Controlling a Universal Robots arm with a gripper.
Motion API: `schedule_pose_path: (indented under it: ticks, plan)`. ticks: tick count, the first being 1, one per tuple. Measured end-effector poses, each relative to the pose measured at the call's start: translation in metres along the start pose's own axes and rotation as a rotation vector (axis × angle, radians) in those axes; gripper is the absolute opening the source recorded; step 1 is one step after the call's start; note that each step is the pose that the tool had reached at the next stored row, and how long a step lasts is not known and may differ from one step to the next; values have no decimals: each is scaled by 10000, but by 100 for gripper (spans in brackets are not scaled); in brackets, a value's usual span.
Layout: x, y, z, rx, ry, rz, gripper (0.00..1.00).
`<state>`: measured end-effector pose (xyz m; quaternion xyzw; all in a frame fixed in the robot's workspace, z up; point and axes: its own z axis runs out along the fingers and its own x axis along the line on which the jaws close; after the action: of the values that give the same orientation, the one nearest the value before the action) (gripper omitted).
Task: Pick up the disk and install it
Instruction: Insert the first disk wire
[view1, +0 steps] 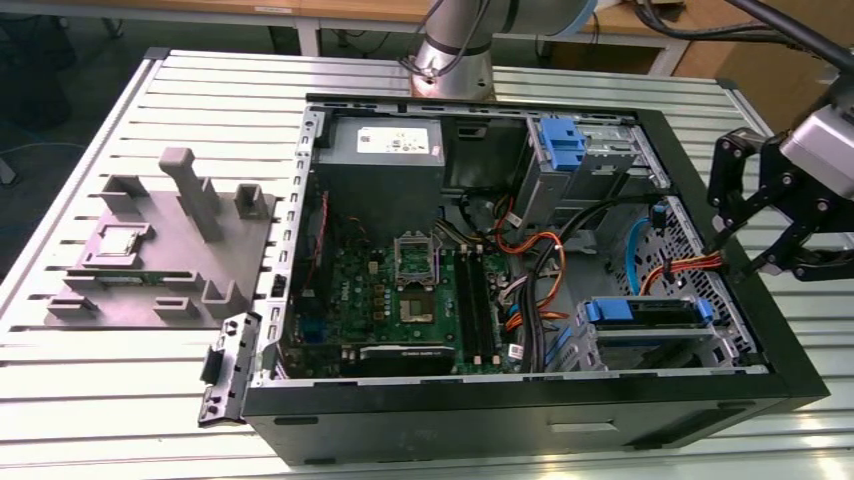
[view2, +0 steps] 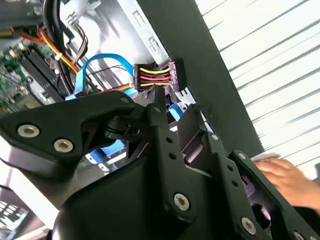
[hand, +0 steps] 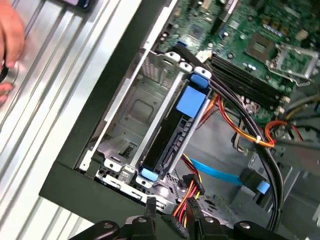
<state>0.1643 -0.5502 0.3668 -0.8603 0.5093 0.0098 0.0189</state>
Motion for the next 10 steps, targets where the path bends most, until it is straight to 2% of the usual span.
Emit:
schedule_pose_path:
  ticks: [4,10]
  plan:
    - [1,0,14,-14,-4,-649,37]
    - [-37,-44,32,12,38,-752,37]
